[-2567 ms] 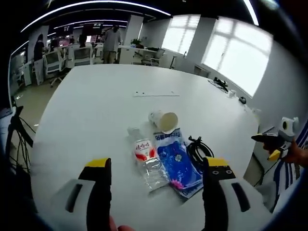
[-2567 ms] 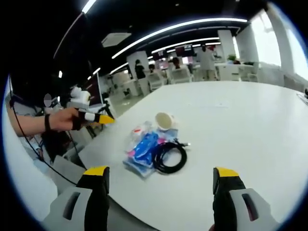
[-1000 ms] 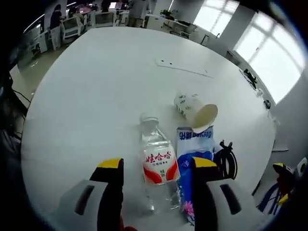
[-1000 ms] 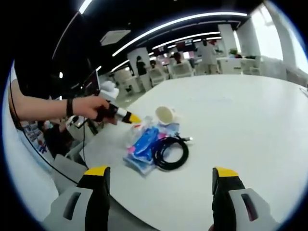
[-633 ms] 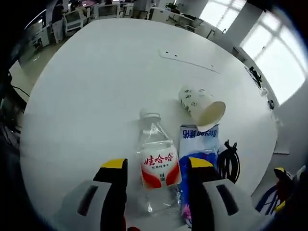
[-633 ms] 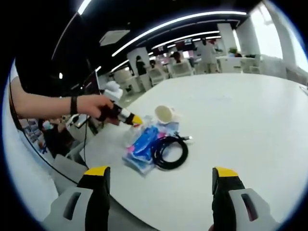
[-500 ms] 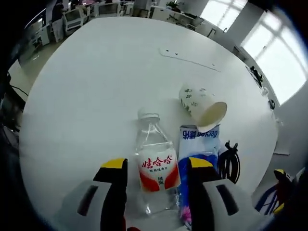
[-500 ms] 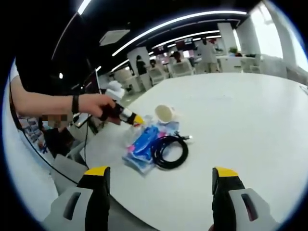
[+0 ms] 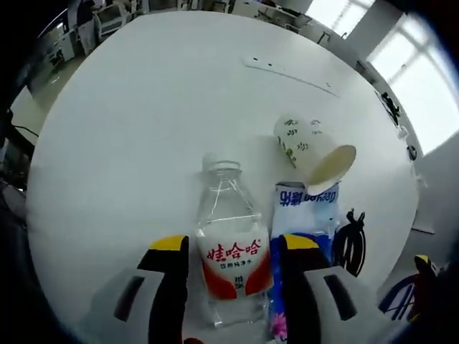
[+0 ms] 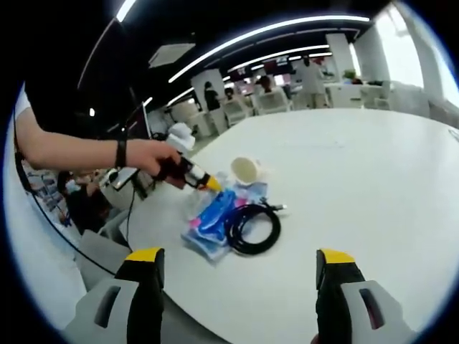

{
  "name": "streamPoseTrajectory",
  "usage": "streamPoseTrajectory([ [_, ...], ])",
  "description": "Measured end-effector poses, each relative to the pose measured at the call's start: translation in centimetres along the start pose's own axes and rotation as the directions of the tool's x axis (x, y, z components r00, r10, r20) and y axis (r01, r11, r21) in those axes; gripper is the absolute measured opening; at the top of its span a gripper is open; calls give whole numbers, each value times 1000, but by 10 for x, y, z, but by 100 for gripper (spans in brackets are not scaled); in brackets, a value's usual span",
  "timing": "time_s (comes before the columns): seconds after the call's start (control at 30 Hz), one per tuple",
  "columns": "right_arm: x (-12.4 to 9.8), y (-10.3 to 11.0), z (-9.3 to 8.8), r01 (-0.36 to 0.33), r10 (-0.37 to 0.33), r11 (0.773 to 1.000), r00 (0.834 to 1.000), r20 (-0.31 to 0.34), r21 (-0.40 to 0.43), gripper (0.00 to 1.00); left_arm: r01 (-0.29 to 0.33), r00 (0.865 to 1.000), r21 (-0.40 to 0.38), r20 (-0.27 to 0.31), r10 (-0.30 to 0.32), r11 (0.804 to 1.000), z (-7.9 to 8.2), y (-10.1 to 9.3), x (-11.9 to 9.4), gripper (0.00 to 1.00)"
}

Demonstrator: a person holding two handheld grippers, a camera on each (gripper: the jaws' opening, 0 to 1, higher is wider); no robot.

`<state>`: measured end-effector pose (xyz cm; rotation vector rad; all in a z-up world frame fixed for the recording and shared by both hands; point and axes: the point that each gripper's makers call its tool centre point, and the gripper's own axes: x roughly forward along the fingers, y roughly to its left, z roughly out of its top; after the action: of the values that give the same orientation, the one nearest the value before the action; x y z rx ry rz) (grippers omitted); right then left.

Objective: Arrange the tabletop items into an orderly group along one side of the table until the central work area is clear of visible clutter.

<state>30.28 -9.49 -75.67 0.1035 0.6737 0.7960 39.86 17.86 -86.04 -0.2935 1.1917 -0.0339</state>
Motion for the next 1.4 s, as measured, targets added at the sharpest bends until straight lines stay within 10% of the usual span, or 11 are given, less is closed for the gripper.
streamPoseTrajectory([
  [1.4,0,6,2,-9,9,1000,1000,0,-16,88,38,994,-81,104,-29,996,7,23,-27,37],
])
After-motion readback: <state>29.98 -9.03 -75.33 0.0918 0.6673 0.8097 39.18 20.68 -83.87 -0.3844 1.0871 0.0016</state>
